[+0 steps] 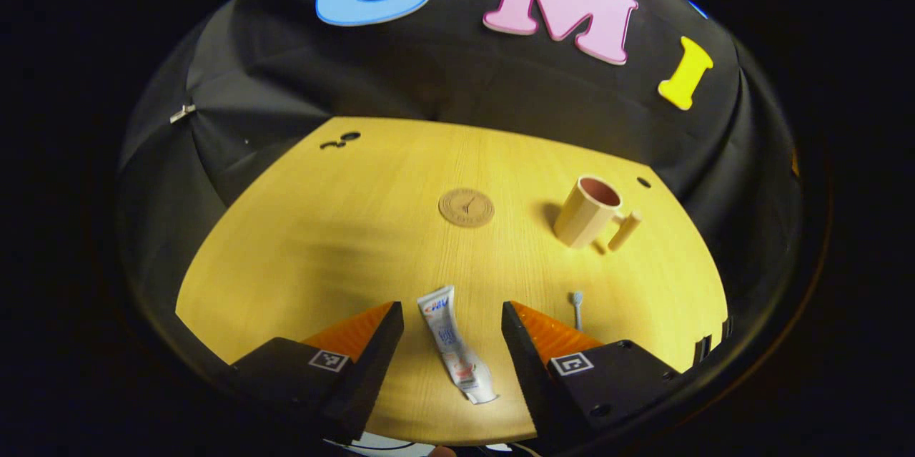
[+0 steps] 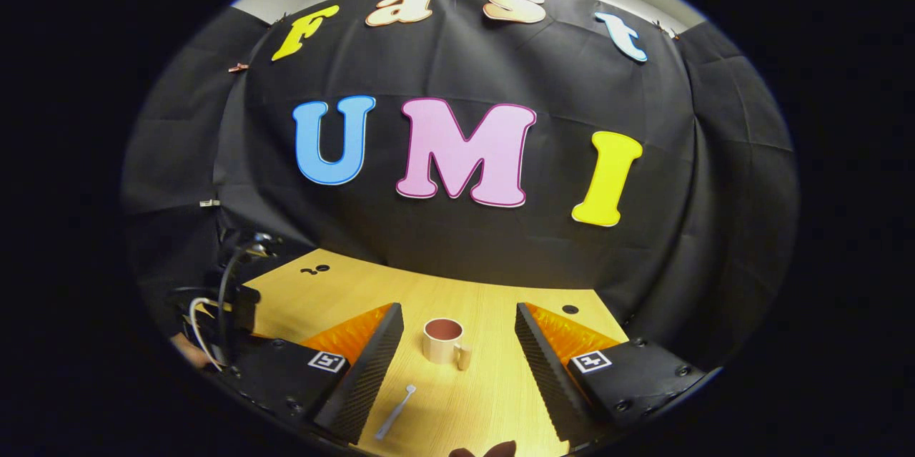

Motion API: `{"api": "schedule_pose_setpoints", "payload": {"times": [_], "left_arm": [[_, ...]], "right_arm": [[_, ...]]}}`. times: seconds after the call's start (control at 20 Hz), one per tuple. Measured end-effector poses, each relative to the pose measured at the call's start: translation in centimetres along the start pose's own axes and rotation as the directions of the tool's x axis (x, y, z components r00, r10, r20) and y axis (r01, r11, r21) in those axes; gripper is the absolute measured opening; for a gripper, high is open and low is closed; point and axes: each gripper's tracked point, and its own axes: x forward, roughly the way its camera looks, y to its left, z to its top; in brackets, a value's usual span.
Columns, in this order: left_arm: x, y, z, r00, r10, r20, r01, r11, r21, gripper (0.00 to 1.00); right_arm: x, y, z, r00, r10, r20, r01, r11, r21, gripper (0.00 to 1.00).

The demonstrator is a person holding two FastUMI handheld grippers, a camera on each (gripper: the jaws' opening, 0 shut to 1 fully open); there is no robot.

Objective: Put the toothbrush and toothpaste on the desktop into the cup, then pick up the cup and place it on the coaster on the desktop.

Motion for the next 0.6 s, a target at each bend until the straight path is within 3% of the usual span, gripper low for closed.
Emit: {"api": "schedule_pose_setpoints", "payload": {"times": [0.05,0.1,0.15,0.2,0.4,0.6], "left_arm": [[0.8,0.0,-0.9,1.0,0.003,-0.029,-0.003,1.0,-0.006,0.86],[1.4,0.0,-1.5,0.998,0.003,-0.055,-0.004,1.0,-0.014,0.77],[2.1,0.1,-2.2,0.997,0.004,-0.077,-0.005,1.0,-0.02,0.77],[2.7,0.2,-2.7,0.995,0.011,-0.097,-0.013,1.0,-0.022,0.83],[5.5,0.4,-3.9,0.985,0.026,-0.172,-0.037,0.997,-0.061,0.8],[6.4,0.8,-5.1,0.973,0.069,-0.221,-0.078,0.997,-0.03,0.75]], "right_arm": [[0.0,0.0,-0.7,1.0,0.004,-0.018,-0.005,1.0,-0.003,0.97],[0.1,0.1,-1.6,0.999,0.01,-0.038,-0.01,1.0,-0.001,0.97],[0.2,0.2,-2.3,0.998,0.013,-0.06,-0.013,1.0,0.002,0.97],[0.3,0.2,-3.1,0.997,0.014,-0.078,-0.013,1.0,0.005,0.97],[1.8,1.5,-8.3,0.978,0.041,-0.206,-0.038,0.999,0.018,0.97],[3.4,1.9,-12.5,0.95,0.039,-0.31,-0.022,0.998,0.058,0.97]]}}
